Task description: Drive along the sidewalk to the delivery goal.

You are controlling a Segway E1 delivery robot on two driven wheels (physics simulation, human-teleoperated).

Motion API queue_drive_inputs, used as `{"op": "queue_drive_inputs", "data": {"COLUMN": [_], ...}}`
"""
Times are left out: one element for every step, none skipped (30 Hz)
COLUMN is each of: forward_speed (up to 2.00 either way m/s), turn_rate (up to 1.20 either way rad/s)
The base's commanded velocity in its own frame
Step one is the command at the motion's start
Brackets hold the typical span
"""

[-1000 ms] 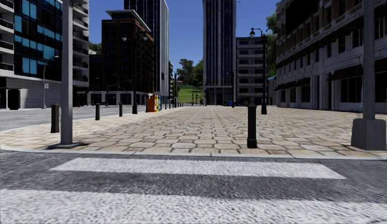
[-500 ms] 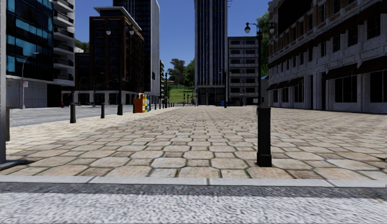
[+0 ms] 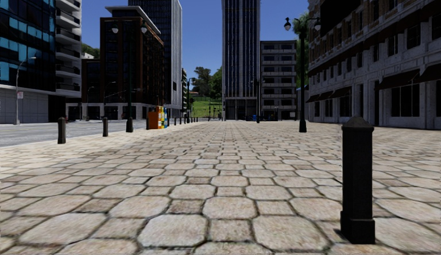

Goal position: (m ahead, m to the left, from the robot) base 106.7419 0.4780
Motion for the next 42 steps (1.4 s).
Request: {"op": "queue_drive_inputs", "data": {"forward_speed": [2.0,1.93,1.93,1.75,1.6,1.54,1.47,1.47,1.41,1.36,1.32,1.3,1.3,1.29,1.28,1.28,1.28,1.28,1.28,1.28,1.28,1.28,1.28,1.28,1.28,1.28,1.28,1.28,1.28,1.28,1.28,1.28,1.28,1.28,1.28,1.28,1.28,1.28,1.28,1.28,1.28,1.28], "turn_rate": [0.0,0.0,0.0,0.0,0.0,0.0,0.0,0.0,0.0,0.0,0.0,0.0,0.0,0.0,0.0,0.0,0.0,0.0,0.0,0.0,0.0,0.0,0.0,0.0,0.0,0.0,0.0,0.0,0.0,0.0,0.0,0.0,0.0,0.0,0.0,0.0,0.0,0.0,0.0,0.0,0.0,0.0]}}
